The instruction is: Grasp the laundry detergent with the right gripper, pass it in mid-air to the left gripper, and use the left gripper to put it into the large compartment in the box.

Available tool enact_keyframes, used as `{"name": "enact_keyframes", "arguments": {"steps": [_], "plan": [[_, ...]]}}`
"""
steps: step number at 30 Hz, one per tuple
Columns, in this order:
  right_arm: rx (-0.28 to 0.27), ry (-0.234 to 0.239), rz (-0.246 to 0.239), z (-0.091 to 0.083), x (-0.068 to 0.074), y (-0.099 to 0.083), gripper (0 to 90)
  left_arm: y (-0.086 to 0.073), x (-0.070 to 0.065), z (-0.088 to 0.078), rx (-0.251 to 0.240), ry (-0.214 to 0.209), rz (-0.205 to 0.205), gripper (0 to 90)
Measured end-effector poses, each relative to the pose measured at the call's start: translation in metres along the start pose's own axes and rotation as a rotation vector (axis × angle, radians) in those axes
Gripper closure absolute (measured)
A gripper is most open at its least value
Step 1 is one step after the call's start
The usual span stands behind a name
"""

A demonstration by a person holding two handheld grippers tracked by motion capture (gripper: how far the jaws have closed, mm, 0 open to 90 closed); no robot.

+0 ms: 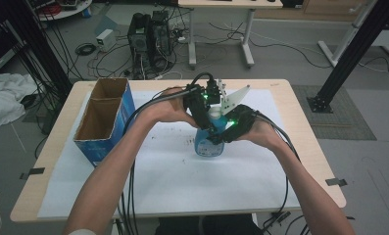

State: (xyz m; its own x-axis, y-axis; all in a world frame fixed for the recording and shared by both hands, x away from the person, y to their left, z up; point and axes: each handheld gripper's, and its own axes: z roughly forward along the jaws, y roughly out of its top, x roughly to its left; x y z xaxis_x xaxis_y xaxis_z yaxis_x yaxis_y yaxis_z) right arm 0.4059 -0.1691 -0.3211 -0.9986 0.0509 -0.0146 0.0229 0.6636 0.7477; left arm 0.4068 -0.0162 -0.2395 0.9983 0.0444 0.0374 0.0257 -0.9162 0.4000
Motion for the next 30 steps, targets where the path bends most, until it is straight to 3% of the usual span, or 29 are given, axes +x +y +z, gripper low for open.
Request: {"name": "enact_keyframes", "arguments": {"steps": [19, 20, 21, 22, 23, 26, 30], "plan": [[-0.001, 0.011, -0.008, 0.0023, 0.0002, -0.0014, 44.5, -0.0029, -0.0022, 0.0023, -0.013, -0.006, -0.012, 38.2], [0.002, 0.022, -0.002, 0.0023, 0.0008, -0.0014, 44.4, -0.0034, -0.0016, 0.0022, -0.011, -0.003, -0.001, 38.2], [-0.015, 0.058, 0.053, 0.0027, 0.0057, 0.0004, 44.1, -0.0037, -0.0031, 0.0036, -0.023, -0.005, -0.022, 38.2], [-0.006, 0.016, -0.014, 0.0033, 0.0005, -0.0016, 43.0, -0.0038, -0.0031, 0.0035, -0.019, -0.006, -0.017, 38.2], [-0.007, 0.013, -0.020, 0.0026, -0.0001, -0.0020, 41.5, -0.0038, -0.0032, 0.0034, -0.017, -0.006, -0.017, 38.2], [-0.008, 0.010, 0.008, 0.0019, 0.0003, -0.0028, 38.9, -0.0042, -0.0036, 0.0036, -0.019, -0.013, -0.023, 38.1], [-0.004, 0.009, 0.003, 0.0006, -0.0003, -0.0031, 37.3, -0.0047, -0.0043, 0.0047, -0.018, -0.016, -0.028, 38.1]]}}
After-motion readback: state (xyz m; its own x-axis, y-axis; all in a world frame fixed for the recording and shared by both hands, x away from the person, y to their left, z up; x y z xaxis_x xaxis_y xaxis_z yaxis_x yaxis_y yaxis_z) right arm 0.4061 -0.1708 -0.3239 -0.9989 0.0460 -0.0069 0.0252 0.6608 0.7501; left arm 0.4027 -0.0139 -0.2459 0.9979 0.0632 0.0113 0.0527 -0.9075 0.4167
